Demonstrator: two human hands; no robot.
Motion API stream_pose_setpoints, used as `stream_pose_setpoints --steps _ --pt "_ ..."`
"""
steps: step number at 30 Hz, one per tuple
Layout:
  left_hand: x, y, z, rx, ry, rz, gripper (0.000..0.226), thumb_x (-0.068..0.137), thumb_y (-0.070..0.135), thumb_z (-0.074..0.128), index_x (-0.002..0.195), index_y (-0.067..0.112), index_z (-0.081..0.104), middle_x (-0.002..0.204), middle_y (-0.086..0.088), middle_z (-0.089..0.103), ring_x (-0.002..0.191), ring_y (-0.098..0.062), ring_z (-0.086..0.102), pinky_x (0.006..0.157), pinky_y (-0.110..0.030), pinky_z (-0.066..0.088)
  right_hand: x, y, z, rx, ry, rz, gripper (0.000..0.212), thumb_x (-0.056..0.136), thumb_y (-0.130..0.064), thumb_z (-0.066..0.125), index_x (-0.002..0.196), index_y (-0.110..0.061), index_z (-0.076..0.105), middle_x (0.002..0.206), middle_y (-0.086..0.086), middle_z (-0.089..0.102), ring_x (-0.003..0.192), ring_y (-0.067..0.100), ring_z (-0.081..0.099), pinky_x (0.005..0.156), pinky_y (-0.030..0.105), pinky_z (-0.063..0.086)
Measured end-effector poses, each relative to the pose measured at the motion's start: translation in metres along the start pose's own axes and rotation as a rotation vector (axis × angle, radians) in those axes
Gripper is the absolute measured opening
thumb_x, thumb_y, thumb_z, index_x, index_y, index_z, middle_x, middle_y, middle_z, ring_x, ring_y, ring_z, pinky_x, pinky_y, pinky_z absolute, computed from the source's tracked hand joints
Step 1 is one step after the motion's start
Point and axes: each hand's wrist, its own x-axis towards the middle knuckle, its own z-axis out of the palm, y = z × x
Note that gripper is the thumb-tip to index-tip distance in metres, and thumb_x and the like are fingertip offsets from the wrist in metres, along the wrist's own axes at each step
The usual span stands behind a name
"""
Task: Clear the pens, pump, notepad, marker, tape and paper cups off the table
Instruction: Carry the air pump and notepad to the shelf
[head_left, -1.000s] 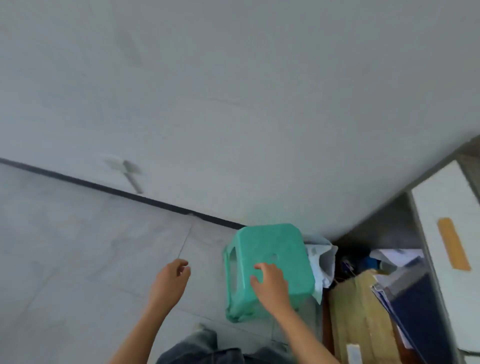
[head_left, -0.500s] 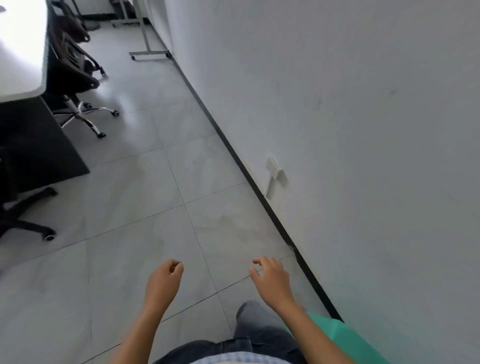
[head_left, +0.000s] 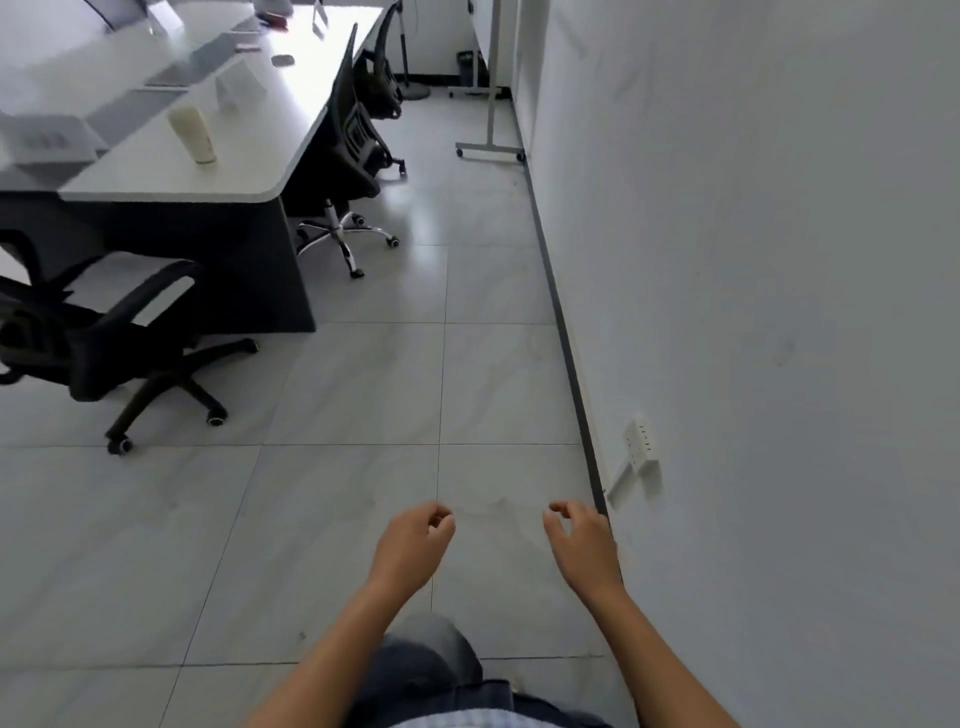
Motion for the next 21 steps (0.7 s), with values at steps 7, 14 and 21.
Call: stream_pose_setpoints --steps 7,14,21 --pt "0.031 -0.033 -0.026 -0.164 0.202 -0.260 0.021 0.091 0.014 0.047 0.073 0.016 0.056 0.075 -0.007 0.060 0.066 -0.016 0.050 0.057 -0.024 0.037 0.055 -0.027 0.028 -0.117 -0.233 -0.176 0.032 0.092 -0.032 0.043 0.119 -0.017 0.052 0.124 0.003 0.054 0.117 0.018 0.044 0.099 0.033 0.036" --pt "0.117 -0.048 -0.071 -0.281 0.327 -0.356 0.021 0.090 0.013 0.046 0.082 0.000 0.060 0.077 -0.012 0.058 0.066 -0.019 0.046 0.055 -0.027 0.034 0.155 -0.098 0.048 -0.135 -0.262 -0.266 0.031 0.091 -0.029 0.046 0.118 -0.015 0.052 0.125 0.003 0.054 0.119 0.018 0.044 0.100 0.034 0.036" --pt "0.233 -0.041 -0.162 -0.385 0.434 -0.313 0.021 0.090 0.015 0.046 0.072 0.010 0.056 0.072 -0.008 0.056 0.067 -0.020 0.047 0.056 -0.028 0.033 0.252 -0.189 0.077 -0.104 -0.231 -0.288 0.030 0.091 -0.023 0.048 0.119 -0.013 0.052 0.122 0.005 0.055 0.118 0.018 0.044 0.098 0.029 0.036"
